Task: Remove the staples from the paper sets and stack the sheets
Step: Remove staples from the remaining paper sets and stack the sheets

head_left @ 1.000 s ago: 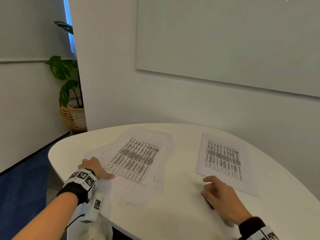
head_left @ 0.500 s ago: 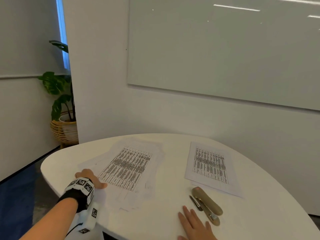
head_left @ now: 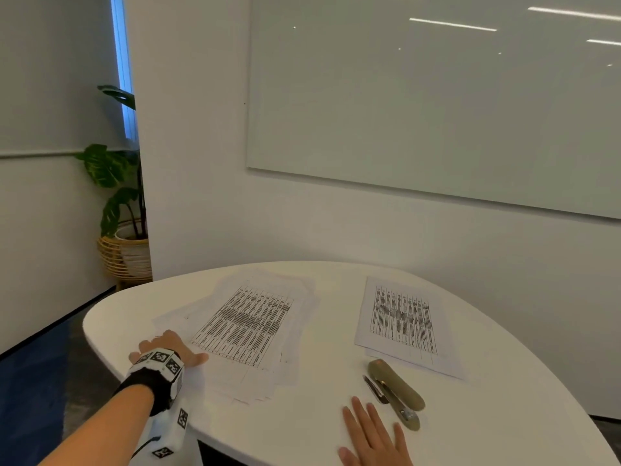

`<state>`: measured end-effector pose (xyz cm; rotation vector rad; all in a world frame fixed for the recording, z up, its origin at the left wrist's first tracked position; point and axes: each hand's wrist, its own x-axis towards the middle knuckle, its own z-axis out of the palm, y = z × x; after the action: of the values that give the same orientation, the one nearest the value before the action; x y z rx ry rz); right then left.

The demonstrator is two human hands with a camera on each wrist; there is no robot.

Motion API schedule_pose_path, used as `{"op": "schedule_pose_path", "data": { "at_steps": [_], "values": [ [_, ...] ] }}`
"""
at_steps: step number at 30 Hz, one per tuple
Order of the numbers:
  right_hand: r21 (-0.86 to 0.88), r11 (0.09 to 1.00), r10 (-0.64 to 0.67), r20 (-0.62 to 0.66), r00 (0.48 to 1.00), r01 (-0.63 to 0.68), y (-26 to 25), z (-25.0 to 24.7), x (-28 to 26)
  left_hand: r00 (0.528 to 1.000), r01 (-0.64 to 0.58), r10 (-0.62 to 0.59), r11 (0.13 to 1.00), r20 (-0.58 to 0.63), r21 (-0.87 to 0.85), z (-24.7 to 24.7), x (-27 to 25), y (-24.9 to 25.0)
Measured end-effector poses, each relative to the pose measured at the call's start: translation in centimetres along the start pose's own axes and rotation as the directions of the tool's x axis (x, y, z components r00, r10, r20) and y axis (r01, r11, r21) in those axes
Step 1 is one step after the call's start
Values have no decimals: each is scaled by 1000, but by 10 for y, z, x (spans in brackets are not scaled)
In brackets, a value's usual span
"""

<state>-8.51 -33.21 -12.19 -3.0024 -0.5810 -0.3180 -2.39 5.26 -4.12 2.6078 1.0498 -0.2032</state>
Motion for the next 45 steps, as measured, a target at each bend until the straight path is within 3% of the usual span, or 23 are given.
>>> {"op": "schedule_pose_path", "data": {
  "at_steps": [5, 7, 9, 12, 17, 22, 26, 30, 36, 41, 45],
  "values": [
    [49, 998, 38, 137, 990, -45, 3, 2, -5, 998, -21, 18, 999, 58, 50, 4, 14, 5],
    [61, 996, 49, 208, 977, -63, 2, -12, -10, 999, -12, 10, 998, 32, 57, 7, 19, 8],
    [48, 999, -21, 237, 971, 10, -1, -21, -8, 1000, 11, -13, 997, 18, 76, 7, 20, 10],
    [122, 992, -16, 366, 930, -32, -5, -38, -10, 1000, 10, -10, 998, -8, 57, 3, 18, 10],
    [147, 988, -25, 386, 922, -35, -7, -38, -12, 999, -49, 50, 998, 22, -30, -5, 16, 1],
    [140, 989, -20, 386, 922, -37, -5, -33, -11, 999, -23, 32, 981, 42, -190, 1, 18, -4],
    [153, 987, -18, 388, 921, -45, -4, -31, -11, 992, -81, 58, 972, -108, -222, 5, 8, -6],
    [161, 986, -14, 387, 922, -53, -5, -32, -11, 960, -216, 171, 955, -221, -201, 11, -8, -5],
    [154, 987, -17, 395, 919, -48, -5, -35, -11, 920, -364, 244, 820, -306, -443, 6, -52, -6],
    [143, 989, -15, 407, 913, -47, -5, -37, -11, 901, -417, 351, 865, -255, -281, 7, -80, -9],
    [141, 989, -13, 407, 913, -49, -5, -37, -11, 934, -323, 280, 927, -222, -190, 7, -74, -24]
  ]
}}
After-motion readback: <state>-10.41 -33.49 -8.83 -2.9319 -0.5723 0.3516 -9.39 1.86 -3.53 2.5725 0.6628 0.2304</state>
